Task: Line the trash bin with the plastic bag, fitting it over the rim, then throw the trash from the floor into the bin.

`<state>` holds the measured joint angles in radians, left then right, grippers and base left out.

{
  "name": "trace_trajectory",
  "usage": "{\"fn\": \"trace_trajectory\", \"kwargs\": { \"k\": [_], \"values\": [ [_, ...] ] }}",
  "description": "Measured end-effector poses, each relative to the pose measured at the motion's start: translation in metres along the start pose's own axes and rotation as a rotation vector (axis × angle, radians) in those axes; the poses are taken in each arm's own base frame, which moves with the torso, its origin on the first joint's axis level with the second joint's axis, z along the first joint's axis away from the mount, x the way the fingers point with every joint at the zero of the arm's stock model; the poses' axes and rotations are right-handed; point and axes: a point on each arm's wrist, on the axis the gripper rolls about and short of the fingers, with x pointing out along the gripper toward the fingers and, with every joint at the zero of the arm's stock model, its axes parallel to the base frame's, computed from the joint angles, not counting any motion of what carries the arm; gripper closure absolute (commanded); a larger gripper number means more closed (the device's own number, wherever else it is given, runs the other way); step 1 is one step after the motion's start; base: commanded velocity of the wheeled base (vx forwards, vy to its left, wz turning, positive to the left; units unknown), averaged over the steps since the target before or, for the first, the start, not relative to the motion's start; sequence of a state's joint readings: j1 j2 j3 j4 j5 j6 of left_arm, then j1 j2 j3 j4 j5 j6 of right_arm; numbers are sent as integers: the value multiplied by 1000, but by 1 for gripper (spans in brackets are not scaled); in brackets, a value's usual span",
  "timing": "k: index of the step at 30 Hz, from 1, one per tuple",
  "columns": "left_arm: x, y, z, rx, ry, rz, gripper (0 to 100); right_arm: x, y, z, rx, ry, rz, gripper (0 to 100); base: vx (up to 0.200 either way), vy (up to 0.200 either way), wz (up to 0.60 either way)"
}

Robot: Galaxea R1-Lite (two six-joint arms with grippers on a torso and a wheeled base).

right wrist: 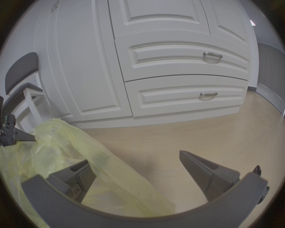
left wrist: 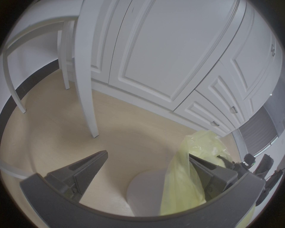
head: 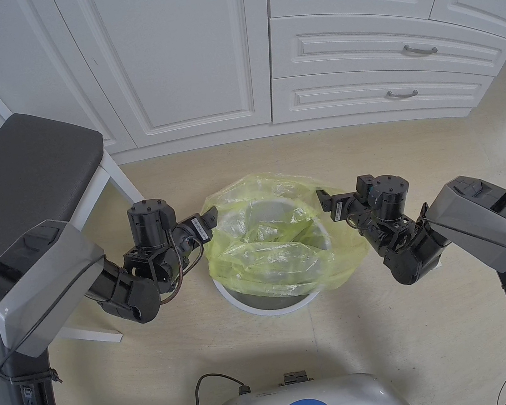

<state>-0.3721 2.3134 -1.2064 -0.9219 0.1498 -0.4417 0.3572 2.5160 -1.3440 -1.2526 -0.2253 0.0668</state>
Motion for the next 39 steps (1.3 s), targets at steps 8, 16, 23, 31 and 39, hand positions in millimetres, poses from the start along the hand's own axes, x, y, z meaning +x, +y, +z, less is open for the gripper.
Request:
{"fn": "trace_trajectory", "kwargs": {
  "k": [8,16,23,31,39],
  "values": [
    [4,19,-11,10,48,52,0,-3,-5,-15,-17,52,-9,0,0,0,0],
    [-4,23,-13,17,76,65,0,-17,-6,-9,-27,84,2,0,0,0,0],
    [-20,15,3,33,58,39,0,-35,-3,12,-29,87,19,0,0,0,0],
    [-49,4,11,117,80,-11,0,-75,4,16,-94,204,128,0,0,0,0],
    [-71,-10,15,182,86,-55,0,-122,33,-3,-190,336,289,0,0,0,0]
  ]
}}
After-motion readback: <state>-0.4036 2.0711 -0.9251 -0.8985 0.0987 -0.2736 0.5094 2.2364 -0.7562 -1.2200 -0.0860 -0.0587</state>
